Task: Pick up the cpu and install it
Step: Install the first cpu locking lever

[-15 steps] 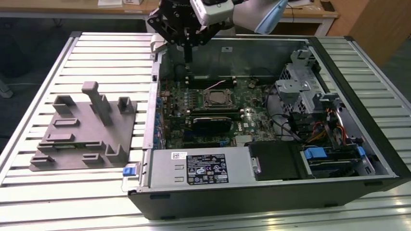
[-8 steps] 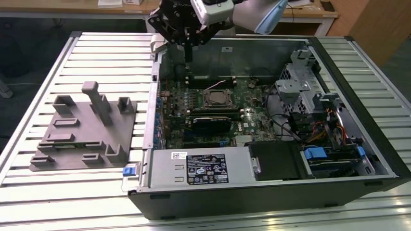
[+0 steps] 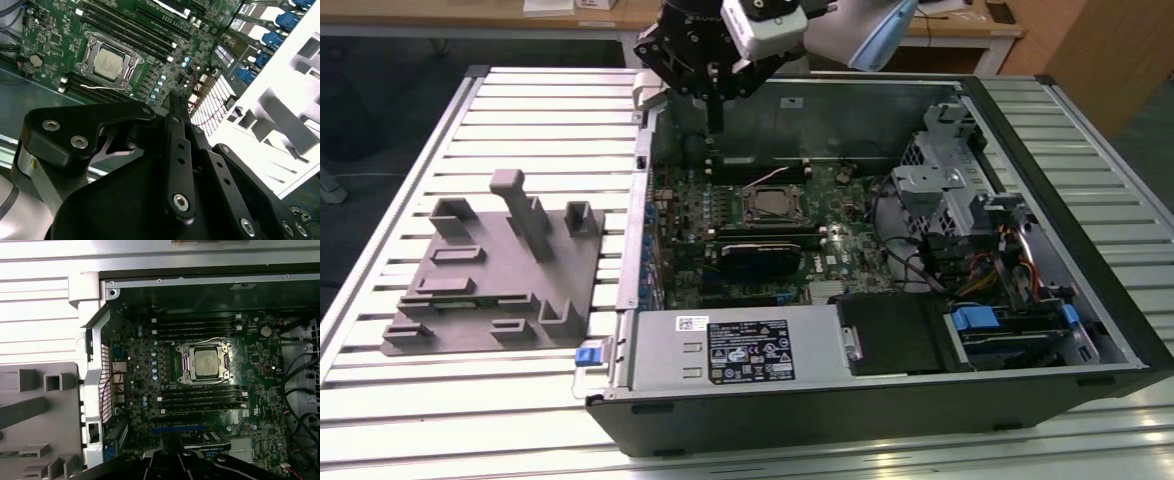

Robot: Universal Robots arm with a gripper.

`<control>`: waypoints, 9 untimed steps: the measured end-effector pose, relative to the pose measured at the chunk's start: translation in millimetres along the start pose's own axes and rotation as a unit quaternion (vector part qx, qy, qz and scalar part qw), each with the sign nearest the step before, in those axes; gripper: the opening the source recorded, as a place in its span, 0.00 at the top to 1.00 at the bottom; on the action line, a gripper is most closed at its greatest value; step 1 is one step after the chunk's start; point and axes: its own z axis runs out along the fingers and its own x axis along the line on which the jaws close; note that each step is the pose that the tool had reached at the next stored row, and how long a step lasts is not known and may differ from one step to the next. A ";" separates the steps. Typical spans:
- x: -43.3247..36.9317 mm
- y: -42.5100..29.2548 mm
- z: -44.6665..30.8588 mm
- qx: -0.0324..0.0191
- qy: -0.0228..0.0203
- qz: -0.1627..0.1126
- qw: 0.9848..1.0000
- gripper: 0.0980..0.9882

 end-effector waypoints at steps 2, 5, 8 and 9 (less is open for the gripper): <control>-3.1 0.8 2.5 0.000 0.000 0.000 1.000 0.99; -10.5 5.7 5.9 0.000 0.001 0.000 1.000 0.99; -16.4 12.8 9.0 0.000 0.001 0.000 1.000 0.99; -17.9 14.6 10.3 0.000 0.001 0.000 1.000 0.99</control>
